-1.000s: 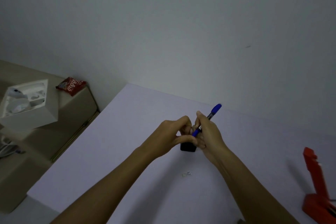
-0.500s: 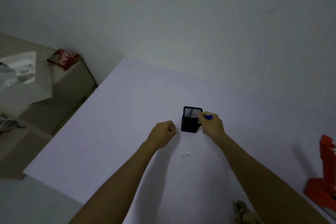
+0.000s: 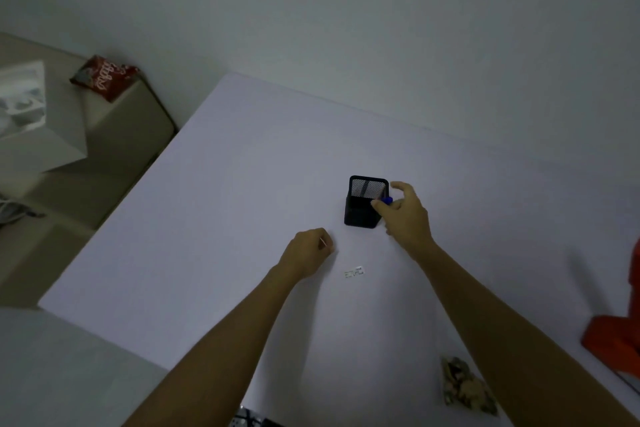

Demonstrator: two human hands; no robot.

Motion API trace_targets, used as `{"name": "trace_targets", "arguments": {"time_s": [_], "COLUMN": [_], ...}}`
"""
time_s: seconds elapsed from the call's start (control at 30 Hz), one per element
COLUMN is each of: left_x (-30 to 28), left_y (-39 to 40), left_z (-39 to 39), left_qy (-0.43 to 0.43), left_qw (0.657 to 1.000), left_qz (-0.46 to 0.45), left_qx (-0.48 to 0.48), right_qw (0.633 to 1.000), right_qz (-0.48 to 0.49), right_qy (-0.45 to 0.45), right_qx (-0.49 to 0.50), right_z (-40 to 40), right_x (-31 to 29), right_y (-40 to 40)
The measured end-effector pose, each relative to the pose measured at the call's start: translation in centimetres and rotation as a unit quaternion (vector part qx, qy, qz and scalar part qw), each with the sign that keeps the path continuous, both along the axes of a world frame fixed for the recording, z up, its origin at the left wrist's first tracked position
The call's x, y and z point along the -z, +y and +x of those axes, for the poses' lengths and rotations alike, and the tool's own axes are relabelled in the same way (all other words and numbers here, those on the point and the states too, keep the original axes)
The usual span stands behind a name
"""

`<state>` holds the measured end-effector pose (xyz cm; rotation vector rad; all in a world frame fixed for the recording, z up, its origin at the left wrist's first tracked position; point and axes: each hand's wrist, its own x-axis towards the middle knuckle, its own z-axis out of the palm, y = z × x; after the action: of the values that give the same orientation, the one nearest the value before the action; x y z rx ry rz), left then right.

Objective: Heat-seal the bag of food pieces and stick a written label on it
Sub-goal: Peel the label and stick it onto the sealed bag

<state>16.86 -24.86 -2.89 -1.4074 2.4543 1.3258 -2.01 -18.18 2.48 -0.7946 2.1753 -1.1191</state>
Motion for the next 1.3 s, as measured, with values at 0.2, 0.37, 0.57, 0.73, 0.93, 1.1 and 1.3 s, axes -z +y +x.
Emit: {"name": "trace_targets", "arguments": {"time_s": [0.2, 0.37, 0.57, 0.73, 0.93, 1.1, 1.3], "left_x": [0.7, 1.3, 1.8, 2.0, 2.0, 1.4, -2.2], "left_y": [0.2, 1.4, 3.0, 3.8, 5.1, 5.4, 4.5], "left_z": [-0.4, -0.6, -1.4, -1.8, -2.9, -3.1, -2.3], "left_qy": [-0.029, -0.034, -0.038, -0.031, 0.004, -0.003, 0.056], "left_qw": [1.0, 0.999, 0.999, 0.998, 0.996, 0.998, 0.995], "left_qz": [0.011, 0.021, 0.018, 0.021, 0.049, 0.031, 0.07], "left_qx": [0.002, -0.009, -0.024, -0.042, -0.07, -0.054, -0.039], "right_qw": [0.99, 0.992, 0.95, 0.935, 0.941, 0.978, 0.984], "right_qz": [0.005, 0.037, 0.142, 0.173, 0.171, 0.142, 0.059], "right_qy": [0.138, 0.106, 0.219, 0.241, 0.22, 0.103, -0.169], "right_qx": [-0.004, -0.06, -0.17, -0.196, -0.192, -0.112, 0.021], "right_z": [4.0, 6.9, 7.7, 7.6, 7.9, 7.8, 5.6], "right_x": [3.1, 6.5, 8.4, 9.2, 9.3, 8.3, 3.8], "right_y": [5.1, 8.8, 10.3, 11.1, 11.3, 10.6, 9.0]}}
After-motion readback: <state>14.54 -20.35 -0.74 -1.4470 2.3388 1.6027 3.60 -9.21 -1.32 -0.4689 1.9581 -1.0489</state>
